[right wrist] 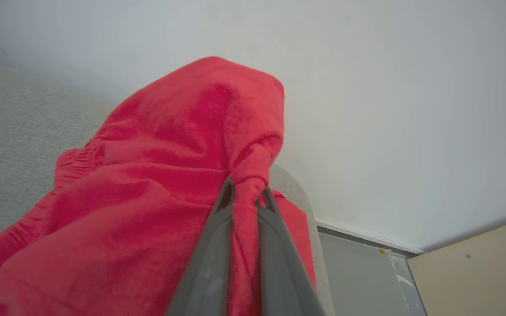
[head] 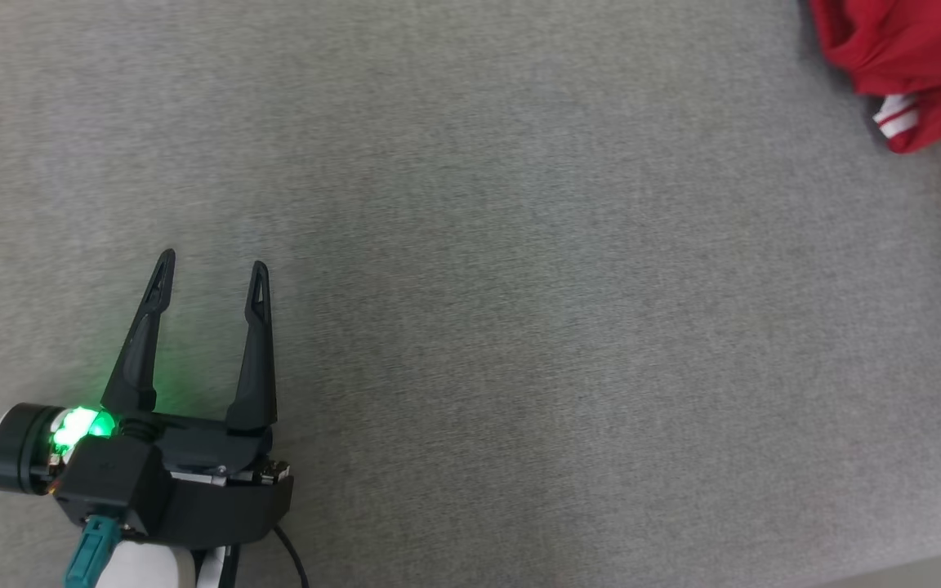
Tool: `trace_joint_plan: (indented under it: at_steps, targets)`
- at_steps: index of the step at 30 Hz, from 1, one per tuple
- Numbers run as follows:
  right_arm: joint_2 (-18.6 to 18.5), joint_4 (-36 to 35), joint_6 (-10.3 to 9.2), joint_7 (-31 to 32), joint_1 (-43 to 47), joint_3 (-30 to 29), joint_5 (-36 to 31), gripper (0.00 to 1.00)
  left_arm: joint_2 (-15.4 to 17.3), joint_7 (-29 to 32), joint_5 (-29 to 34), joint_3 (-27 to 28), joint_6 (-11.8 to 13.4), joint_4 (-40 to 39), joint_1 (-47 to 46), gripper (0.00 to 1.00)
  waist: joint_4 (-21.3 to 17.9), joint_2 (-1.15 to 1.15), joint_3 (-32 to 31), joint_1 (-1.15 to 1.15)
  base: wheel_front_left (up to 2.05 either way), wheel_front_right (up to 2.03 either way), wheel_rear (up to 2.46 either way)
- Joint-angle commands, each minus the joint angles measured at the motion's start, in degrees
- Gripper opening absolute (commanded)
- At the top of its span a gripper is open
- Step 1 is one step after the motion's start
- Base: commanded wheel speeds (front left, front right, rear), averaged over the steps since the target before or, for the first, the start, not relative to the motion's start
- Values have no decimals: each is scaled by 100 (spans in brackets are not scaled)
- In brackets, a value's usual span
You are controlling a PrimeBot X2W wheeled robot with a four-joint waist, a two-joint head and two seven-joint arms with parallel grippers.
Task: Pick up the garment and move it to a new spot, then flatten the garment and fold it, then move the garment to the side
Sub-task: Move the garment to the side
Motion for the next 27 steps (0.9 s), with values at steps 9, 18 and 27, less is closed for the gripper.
trace_joint_plan:
  at_steps: [9, 18, 27]
  targets:
    - [-356, -73, -17, 336, -379, 109, 147, 0, 58, -16, 155, -138, -22, -267, -79, 100, -246, -1, 286, -1, 0, 0, 0]
    - [-298, 662, -17, 441, -649, 24, -395, 51, 92, -16, 169, -171, 31, -571, -50, 100, -174, -1, 436, -1, 0, 0, 0]
    - [-8, 1097, -17, 146, -784, -172, -823, 100, 131, -16, 112, -121, 93, -532, 26, 100, -241, -1, 298, -1, 0, 0, 0]
